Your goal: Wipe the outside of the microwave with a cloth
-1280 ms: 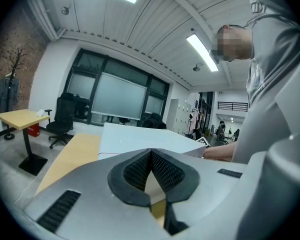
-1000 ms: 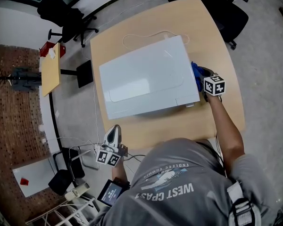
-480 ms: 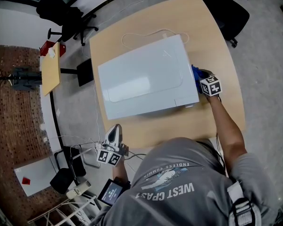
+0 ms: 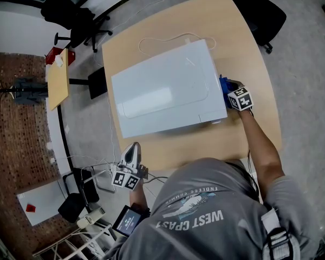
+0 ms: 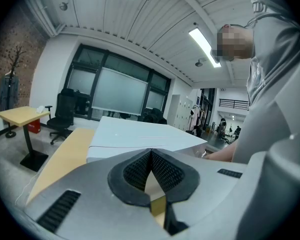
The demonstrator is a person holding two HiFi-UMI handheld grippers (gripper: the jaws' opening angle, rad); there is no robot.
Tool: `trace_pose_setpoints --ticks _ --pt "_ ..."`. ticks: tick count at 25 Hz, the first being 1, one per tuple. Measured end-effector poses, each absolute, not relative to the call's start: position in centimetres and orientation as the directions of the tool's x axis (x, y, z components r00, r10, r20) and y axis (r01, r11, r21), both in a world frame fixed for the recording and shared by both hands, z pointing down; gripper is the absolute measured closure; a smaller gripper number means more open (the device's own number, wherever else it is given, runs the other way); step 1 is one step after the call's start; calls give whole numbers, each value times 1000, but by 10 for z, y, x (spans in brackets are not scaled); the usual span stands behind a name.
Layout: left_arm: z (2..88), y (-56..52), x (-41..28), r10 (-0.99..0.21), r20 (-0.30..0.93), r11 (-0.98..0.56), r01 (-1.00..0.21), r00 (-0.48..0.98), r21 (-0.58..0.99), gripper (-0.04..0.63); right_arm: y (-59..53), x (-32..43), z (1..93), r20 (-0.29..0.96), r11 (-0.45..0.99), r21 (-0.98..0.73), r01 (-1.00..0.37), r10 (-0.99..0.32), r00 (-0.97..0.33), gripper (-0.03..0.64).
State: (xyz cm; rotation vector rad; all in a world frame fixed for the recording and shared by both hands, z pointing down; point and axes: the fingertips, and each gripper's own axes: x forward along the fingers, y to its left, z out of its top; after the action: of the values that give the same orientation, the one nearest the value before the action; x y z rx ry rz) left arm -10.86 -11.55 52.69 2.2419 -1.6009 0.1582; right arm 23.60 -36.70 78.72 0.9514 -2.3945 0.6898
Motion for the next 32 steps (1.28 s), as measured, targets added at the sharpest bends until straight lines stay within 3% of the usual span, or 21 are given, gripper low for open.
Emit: trace_pose_setpoints --ticks 20,32 --pt "522 -109 -109 -892 304 -271 -935 333 230 574 -371 239 778 583 596 -341 -727 -472 -661 548" --pt "518 -109 -118 -888 254 -329 -915 384 232 572 -391 246 670 428 586 -355 -729 -591 -684 548"
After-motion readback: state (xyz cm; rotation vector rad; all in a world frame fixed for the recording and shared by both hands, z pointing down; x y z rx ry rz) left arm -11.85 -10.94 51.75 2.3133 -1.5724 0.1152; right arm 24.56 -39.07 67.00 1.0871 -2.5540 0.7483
